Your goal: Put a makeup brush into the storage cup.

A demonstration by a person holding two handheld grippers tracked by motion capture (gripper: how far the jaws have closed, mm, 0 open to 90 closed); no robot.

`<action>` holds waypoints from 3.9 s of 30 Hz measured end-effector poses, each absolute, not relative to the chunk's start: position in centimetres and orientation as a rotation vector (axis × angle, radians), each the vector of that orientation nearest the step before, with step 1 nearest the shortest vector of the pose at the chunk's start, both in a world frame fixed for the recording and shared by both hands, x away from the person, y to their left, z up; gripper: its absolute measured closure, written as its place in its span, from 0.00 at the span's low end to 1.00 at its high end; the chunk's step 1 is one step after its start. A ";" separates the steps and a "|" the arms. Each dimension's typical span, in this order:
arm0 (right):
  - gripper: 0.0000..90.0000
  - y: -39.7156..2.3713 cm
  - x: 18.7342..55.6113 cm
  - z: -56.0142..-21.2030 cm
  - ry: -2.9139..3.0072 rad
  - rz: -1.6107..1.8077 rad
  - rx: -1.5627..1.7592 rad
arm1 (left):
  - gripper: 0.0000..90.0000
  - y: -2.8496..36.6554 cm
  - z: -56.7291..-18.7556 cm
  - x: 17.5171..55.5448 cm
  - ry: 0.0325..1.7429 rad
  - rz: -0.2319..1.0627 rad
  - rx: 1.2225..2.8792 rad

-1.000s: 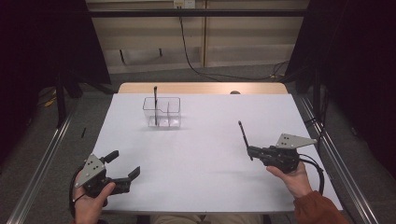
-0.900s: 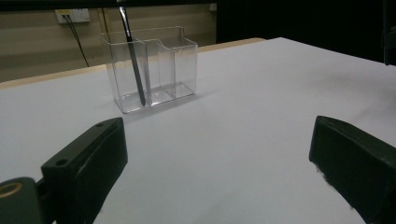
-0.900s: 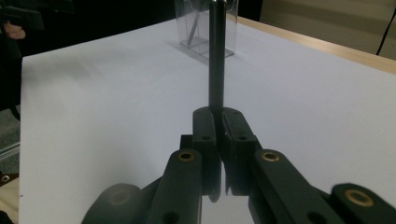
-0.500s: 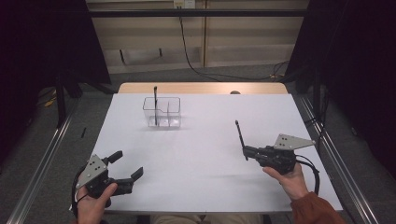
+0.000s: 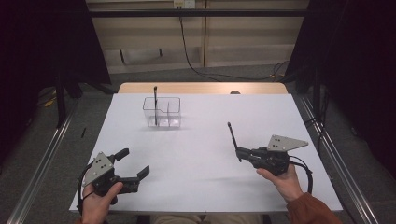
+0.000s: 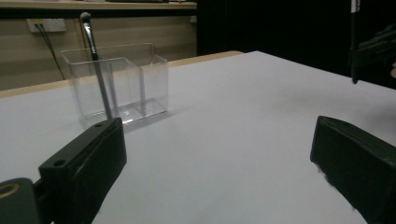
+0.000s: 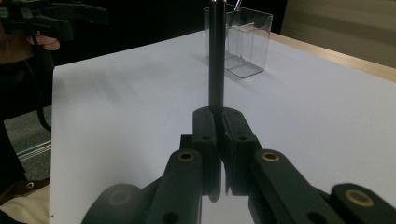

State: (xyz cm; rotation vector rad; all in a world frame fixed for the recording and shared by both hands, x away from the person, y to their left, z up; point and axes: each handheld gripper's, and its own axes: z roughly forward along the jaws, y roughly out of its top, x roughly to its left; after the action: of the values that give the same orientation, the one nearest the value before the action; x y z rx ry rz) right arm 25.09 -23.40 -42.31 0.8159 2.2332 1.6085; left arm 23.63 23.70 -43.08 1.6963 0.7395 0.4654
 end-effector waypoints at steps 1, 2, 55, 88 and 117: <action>0.94 -23.3 25.1 -42.3 2.235 1.611 0.816 | 0.04 23.5 -43.0 23.7 0.729 0.459 1.704; 0.94 -23.2 25.1 -42.3 2.239 1.609 0.815 | 0.04 23.3 -43.0 23.7 0.723 0.455 1.704; 0.94 -17.2 26.2 -42.8 2.330 1.655 0.691 | 0.04 10.9 -40.1 26.2 0.460 0.255 1.748; 0.94 -17.0 25.9 -43.8 2.322 1.695 0.744 | 0.49 8.0 -40.5 27.7 0.483 0.218 1.728; 0.94 -16.3 25.8 -44.5 2.366 1.681 0.741 | 0.89 8.6 -40.5 27.9 0.548 0.160 1.683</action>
State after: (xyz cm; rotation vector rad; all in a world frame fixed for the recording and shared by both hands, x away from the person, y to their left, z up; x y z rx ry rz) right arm 25.78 -16.34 -44.54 0.7408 2.3657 1.6805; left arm 27.90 8.62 -40.54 1.6826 0.5475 0.1604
